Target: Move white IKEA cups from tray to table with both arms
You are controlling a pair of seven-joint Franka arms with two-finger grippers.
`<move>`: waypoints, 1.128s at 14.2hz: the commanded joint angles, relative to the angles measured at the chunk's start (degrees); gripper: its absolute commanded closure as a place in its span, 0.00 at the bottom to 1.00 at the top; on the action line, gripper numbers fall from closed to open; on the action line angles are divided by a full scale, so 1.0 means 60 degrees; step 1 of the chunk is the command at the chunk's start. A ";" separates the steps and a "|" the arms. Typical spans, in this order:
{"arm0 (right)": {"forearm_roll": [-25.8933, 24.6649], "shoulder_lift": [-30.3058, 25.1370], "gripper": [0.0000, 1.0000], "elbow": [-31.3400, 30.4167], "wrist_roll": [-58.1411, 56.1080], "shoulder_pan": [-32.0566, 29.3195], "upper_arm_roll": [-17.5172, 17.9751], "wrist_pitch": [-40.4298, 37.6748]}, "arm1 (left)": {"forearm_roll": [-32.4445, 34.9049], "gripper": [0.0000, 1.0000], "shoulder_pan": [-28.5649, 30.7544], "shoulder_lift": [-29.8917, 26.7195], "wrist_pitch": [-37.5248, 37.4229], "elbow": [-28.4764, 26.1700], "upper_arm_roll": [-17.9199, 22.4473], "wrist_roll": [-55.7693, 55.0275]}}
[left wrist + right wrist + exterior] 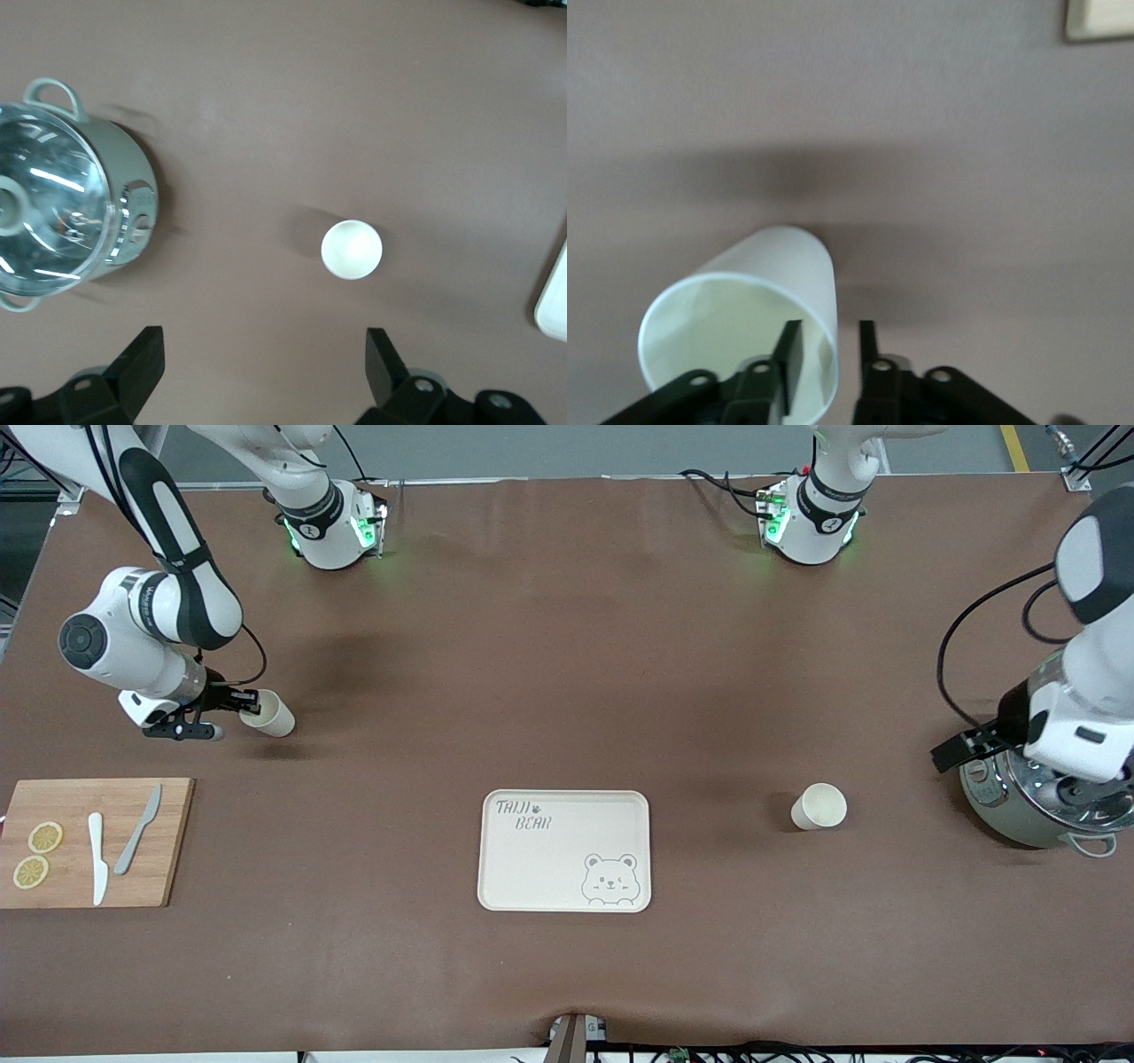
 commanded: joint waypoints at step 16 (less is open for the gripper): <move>-0.0016 -0.0402 0.00 1.1073 0.0721 0.1363 0.0186 -1.0298 | -0.1007 0.00 0.0242 -0.2789 -0.1425 -0.1731 0.0182 0.1970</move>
